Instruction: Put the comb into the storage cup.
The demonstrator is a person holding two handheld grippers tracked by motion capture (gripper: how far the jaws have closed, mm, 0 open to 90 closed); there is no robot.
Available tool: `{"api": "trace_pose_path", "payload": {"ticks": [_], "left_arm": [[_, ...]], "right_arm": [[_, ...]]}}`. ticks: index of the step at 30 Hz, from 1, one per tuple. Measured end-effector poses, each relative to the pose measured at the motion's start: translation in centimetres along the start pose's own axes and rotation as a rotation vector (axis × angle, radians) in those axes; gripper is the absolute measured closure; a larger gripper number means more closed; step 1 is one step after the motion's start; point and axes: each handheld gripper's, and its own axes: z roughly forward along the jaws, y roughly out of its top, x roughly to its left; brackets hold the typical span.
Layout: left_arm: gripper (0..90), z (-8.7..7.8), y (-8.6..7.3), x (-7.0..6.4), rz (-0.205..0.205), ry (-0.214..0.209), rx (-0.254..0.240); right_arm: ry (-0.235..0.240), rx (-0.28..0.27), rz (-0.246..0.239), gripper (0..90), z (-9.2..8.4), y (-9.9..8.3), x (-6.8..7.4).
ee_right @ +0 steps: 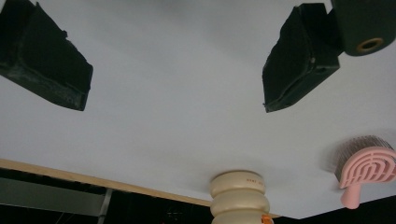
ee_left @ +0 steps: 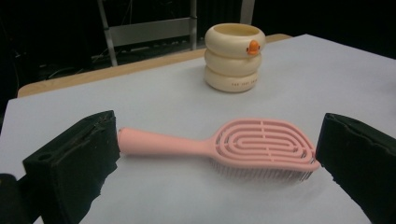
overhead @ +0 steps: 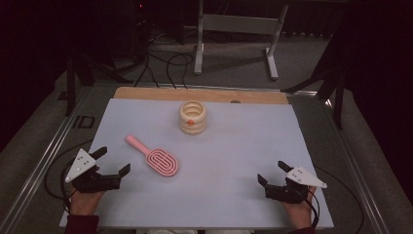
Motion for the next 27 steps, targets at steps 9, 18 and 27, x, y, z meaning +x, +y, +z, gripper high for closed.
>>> {"api": "trace_pose_path", "payload": {"ticks": [9,18,27], "left_arm": [[0.3,0.7,0.6,0.5,0.007,-0.003,0.018],[1.1,1.8,1.2,0.6,0.002,-0.027,0.036],[1.7,3.0,1.8,1.0,0.012,-0.019,0.064]], "right_arm": [[0.000,0.001,0.004,8.7,0.0,-0.1,-0.1],[-0.005,0.001,0.007,8.7,-0.1,-0.1,-0.1],[-0.004,0.001,0.012,8.7,-0.1,-0.1,-0.2]]}}
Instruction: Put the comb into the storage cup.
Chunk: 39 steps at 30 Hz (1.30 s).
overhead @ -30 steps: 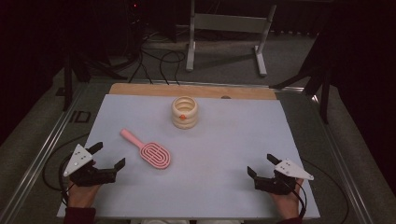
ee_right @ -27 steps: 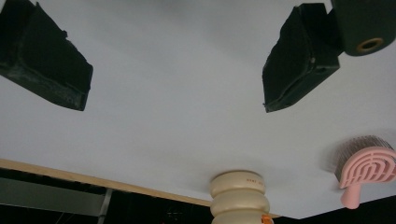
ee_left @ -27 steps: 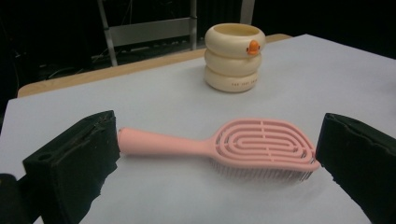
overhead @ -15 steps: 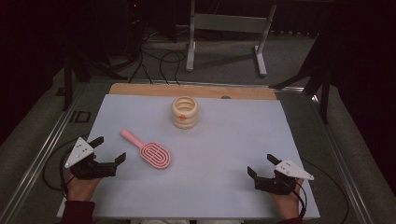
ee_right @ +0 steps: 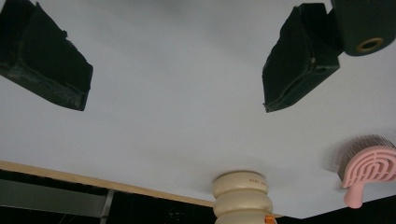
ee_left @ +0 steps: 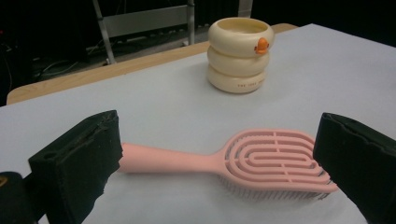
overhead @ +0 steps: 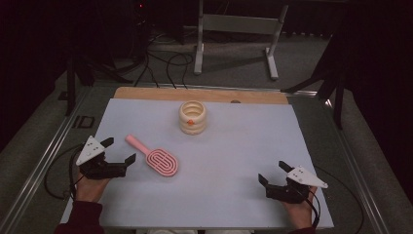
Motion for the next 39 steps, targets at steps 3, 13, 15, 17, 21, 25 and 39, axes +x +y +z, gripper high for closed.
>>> {"api": "trace_pose_path", "payload": {"ticks": [3,13,15,17,21,25,39], "left_arm": [[2.0,0.4,0.3,0.3,-0.008,-0.005,0.012],[3.3,1.4,0.9,1.0,-0.014,0.009,0.046],[3.4,1.5,1.1,1.1,-0.012,0.011,0.051],[3.7,1.7,1.3,1.3,-0.013,0.014,0.053],[3.7,1.9,1.6,1.6,-0.013,0.020,0.053],[3.6,2.1,1.7,1.6,-0.012,0.027,0.046],[4.4,3.7,2.3,2.0,-0.037,0.013,0.081]], "right_arm": [[-0.002,0.001,-0.001,8.7,0.0,0.0,0.0],[-0.002,0.005,-0.001,8.7,0.1,0.0,0.0],[-0.003,0.006,-0.001,8.7,0.1,0.0,0.0],[-0.002,0.007,-0.002,8.7,0.1,-0.1,0.0],[-0.003,0.006,-0.001,8.7,0.1,0.0,0.0],[-0.001,0.008,0.000,8.7,0.1,-0.1,0.0],[0.009,0.015,-0.003,8.7,0.4,-0.1,0.3]]}}
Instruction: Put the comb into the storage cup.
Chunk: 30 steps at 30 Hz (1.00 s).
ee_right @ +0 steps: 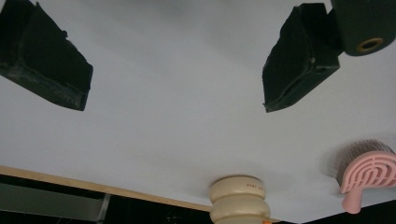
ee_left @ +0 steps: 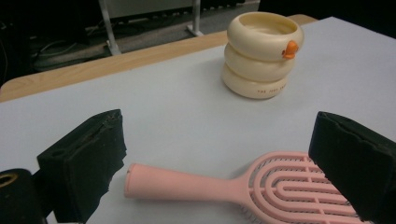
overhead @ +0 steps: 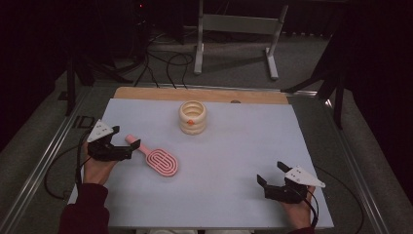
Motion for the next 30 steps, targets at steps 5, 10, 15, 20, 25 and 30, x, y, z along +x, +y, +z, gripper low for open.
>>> {"api": "trace_pose_path", "payload": {"ticks": [5,10,15,20,25,30], "left_arm": [[5.4,0.7,0.3,0.1,0.007,0.000,0.028],[5.8,1.1,0.6,0.5,0.016,0.013,0.064],[5.7,1.3,0.8,1.2,-0.005,0.035,0.063],[8.6,1.6,1.0,1.7,-0.022,0.036,0.082],[12.4,2.2,1.1,2.0,-0.030,0.037,0.099],[15.5,3.1,1.1,2.0,-0.028,0.054,0.139]], "right_arm": [[0.005,0.003,-0.007,8.7,0.2,0.0,0.2],[0.002,0.001,-0.004,8.7,0.1,0.0,0.1],[0.003,0.000,-0.005,8.7,0.1,0.0,0.1],[0.003,0.001,-0.007,8.7,0.2,0.0,0.1],[0.005,0.002,-0.006,8.7,0.2,0.0,0.1],[0.004,0.004,-0.004,8.7,0.2,0.0,0.1]]}}
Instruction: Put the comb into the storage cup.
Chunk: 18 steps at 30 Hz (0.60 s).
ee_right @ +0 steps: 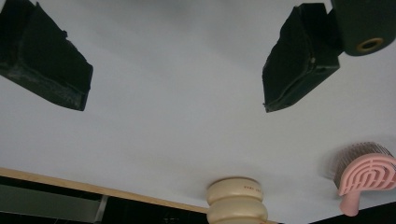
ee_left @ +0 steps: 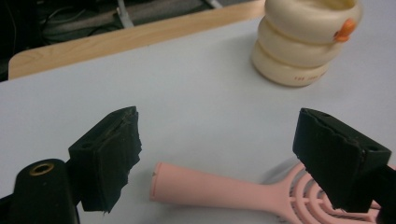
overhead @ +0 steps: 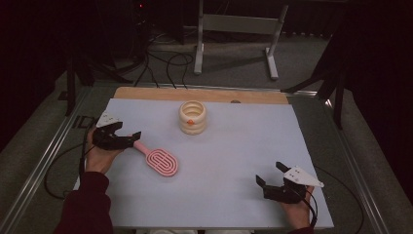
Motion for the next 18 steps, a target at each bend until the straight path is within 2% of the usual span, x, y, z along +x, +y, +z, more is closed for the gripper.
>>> {"api": "trace_pose_path", "payload": {"ticks": [4,5,6,11,14,18], "left_arm": [[20.6,0.6,0.1,-0.2,0.008,0.024,0.013],[24.0,0.6,0.1,-0.4,0.012,0.044,0.010],[28.4,0.7,0.1,-0.5,0.012,0.046,0.001],[40.2,0.9,0.4,-0.6,0.006,0.031,-0.012],[50.0,0.9,0.5,-0.5,0.002,0.037,-0.024],[60.8,1.4,0.5,-0.2,-0.005,0.035,0.001]], "right_arm": [[0.002,0.001,-0.001,8.7,0.0,0.0,0.0],[0.002,0.001,-0.001,8.7,0.0,0.0,0.0],[0.001,0.001,0.000,8.7,0.0,0.0,0.0],[0.000,0.002,-0.002,8.7,0.0,0.0,0.0],[0.002,0.002,-0.001,8.7,0.0,0.0,0.0],[0.002,0.005,-0.002,8.7,0.1,0.0,0.0]]}}
